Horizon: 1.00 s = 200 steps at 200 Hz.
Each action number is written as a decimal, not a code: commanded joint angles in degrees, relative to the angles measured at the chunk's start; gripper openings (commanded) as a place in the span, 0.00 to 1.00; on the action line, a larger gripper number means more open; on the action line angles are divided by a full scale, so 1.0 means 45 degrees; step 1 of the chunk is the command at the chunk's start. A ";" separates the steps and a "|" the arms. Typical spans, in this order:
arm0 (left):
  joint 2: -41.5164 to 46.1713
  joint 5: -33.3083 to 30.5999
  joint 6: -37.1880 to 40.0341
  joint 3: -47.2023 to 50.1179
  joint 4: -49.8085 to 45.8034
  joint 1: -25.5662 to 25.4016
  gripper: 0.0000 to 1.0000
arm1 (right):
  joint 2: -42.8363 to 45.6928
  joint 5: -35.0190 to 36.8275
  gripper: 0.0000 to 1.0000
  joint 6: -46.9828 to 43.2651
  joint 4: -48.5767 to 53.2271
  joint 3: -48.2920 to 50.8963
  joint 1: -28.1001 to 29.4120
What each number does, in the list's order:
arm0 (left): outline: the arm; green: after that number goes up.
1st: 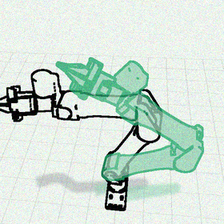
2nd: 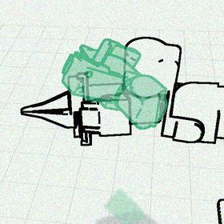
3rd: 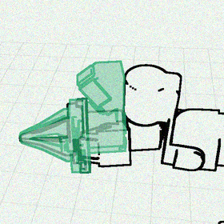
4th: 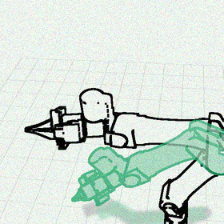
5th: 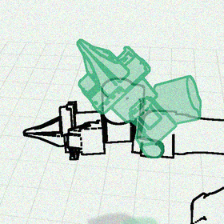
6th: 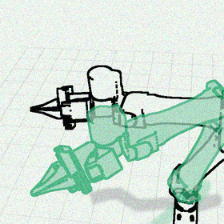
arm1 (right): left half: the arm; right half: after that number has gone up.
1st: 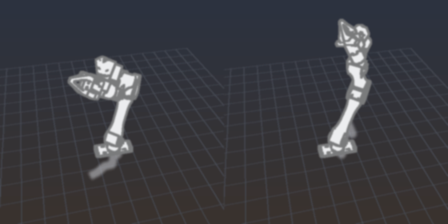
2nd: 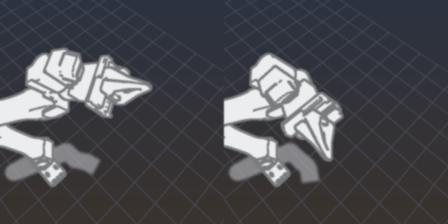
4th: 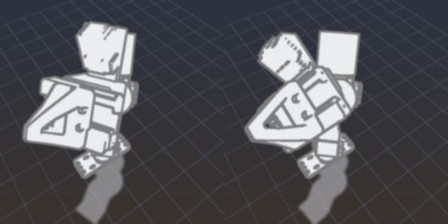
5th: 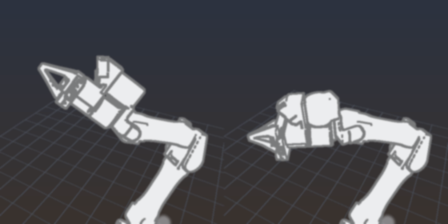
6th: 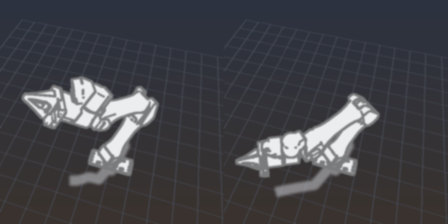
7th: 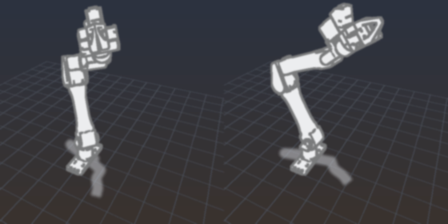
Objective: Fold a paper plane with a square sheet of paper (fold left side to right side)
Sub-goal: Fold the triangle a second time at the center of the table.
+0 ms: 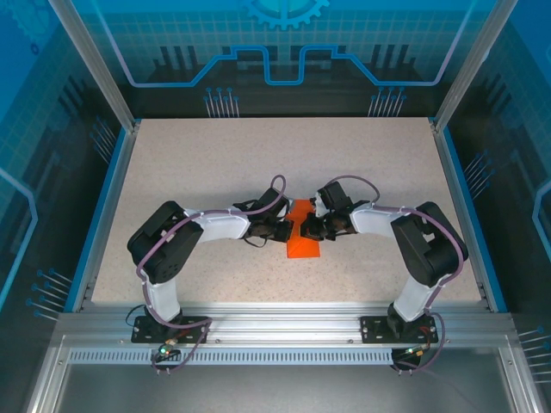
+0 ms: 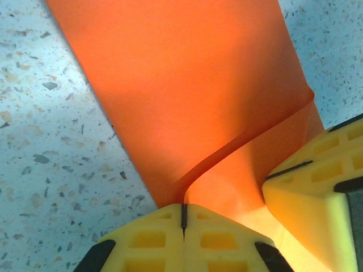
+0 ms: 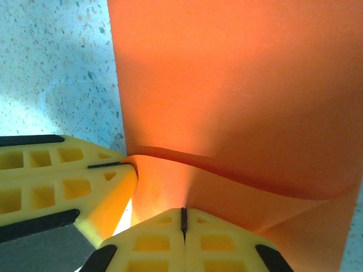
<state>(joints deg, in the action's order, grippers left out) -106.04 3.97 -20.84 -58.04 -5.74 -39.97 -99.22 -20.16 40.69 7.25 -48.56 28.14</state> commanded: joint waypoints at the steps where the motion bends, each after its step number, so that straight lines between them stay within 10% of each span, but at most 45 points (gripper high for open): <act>1: -0.0460 0.0016 0.0255 -0.0110 -0.0834 -0.0083 0.00 | -0.0314 0.0338 0.00 -0.0330 0.0630 -0.0244 0.0132; 97: 0.0362 -0.0137 0.0088 -0.0230 -0.1187 -0.0086 0.00 | -0.0556 0.0884 0.00 -0.0253 0.1520 0.0073 0.0149; 150: 0.1974 -0.0496 0.0002 -0.0530 -0.2207 -0.0028 0.18 | -0.0568 0.0922 0.00 -0.0230 0.1510 0.0281 0.0140; 200: 0.2745 0.2077 -0.0744 0.0242 -0.1751 -0.0030 0.19 | -0.0541 0.0858 0.00 -0.0257 0.1534 0.0168 0.0172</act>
<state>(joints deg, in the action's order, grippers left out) -95.18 5.08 -21.26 -58.67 -13.52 -40.23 -100.42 -18.87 40.03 8.73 -49.19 28.36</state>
